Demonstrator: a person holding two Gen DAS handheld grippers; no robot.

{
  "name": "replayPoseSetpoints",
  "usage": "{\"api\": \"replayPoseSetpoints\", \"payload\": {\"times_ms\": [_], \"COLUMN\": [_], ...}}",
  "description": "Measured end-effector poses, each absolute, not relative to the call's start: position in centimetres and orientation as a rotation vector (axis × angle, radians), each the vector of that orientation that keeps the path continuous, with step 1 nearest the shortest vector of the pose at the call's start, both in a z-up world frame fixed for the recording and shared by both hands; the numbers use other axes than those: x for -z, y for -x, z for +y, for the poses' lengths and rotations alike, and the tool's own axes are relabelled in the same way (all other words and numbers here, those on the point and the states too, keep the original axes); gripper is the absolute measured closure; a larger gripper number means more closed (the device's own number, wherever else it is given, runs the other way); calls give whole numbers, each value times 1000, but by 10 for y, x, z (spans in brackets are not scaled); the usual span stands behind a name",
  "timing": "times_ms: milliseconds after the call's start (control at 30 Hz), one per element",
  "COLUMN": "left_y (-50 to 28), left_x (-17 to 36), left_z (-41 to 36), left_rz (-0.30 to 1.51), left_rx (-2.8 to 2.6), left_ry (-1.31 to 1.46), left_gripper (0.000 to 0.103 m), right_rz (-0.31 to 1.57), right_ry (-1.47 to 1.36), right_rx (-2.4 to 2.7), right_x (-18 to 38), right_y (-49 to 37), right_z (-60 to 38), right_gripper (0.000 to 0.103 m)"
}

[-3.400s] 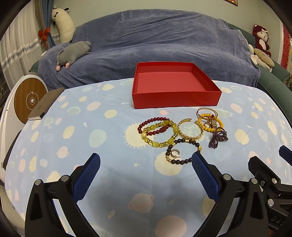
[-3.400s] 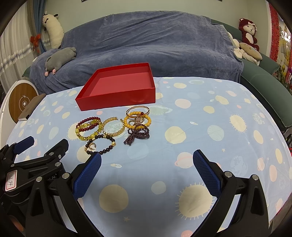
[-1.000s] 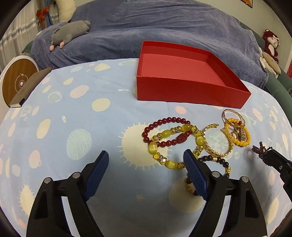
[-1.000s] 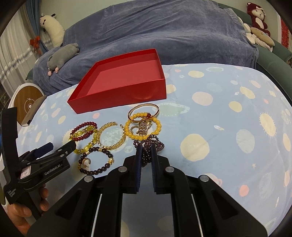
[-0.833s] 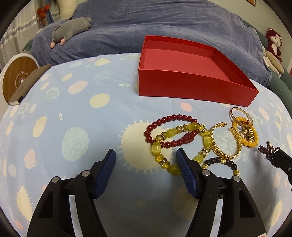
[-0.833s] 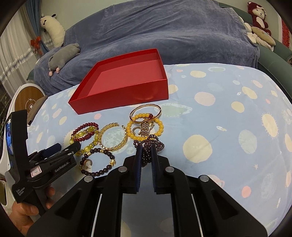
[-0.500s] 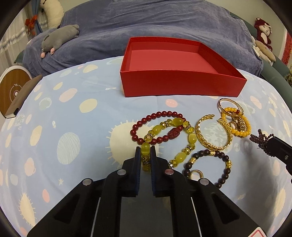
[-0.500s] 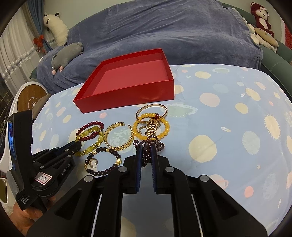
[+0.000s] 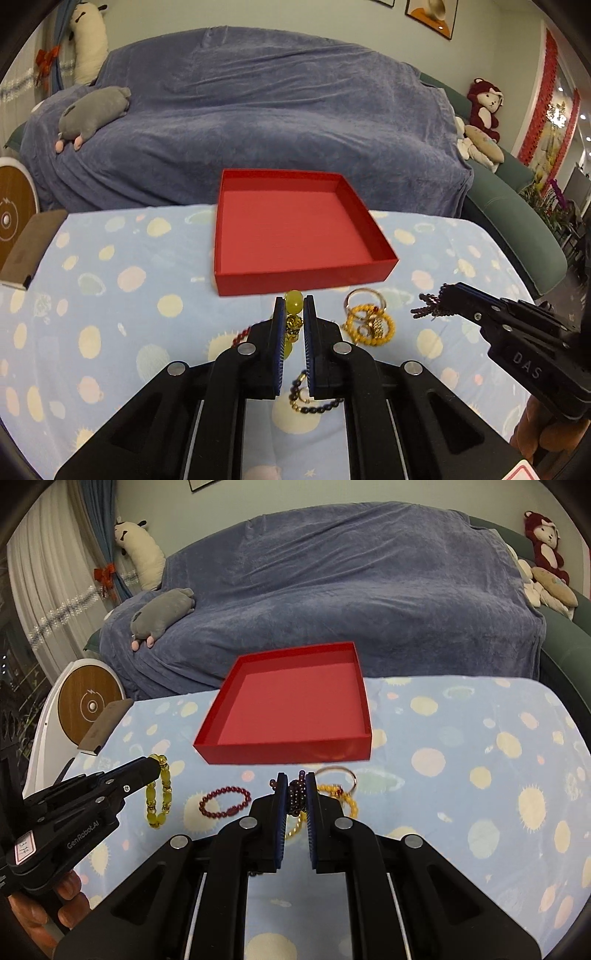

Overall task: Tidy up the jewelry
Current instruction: 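Carry both bracelets into the red box and open both grippers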

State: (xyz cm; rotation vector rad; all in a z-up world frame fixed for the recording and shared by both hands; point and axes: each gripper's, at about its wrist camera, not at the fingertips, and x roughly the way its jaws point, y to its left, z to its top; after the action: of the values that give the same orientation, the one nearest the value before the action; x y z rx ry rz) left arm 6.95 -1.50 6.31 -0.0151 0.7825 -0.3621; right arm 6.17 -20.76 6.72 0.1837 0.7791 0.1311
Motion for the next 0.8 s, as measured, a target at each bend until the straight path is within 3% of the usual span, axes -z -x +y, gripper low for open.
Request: {"api": "replayPoseSetpoints", "payload": {"times_ms": [267, 667, 733, 800], "left_y": [-160, -297, -307, -315], "left_x": [-92, -49, -38, -27], "left_z": [-23, -50, -53, -53], "left_rz": [705, 752, 762, 781], "left_rx": [343, 295, 274, 263], "left_ry": [12, 36, 29, 44], "left_gripper": [96, 96, 95, 81], "right_rz": [750, 866, 890, 906], "right_ry": [-162, -212, -225, -213], "right_rx": [-167, -127, -136, -119], "right_x": [-94, -27, -13, -2], "right_y": [-165, -310, -324, -330], "right_z": [-216, -229, -231, -233], "right_gripper": [94, 93, 91, 75]}}
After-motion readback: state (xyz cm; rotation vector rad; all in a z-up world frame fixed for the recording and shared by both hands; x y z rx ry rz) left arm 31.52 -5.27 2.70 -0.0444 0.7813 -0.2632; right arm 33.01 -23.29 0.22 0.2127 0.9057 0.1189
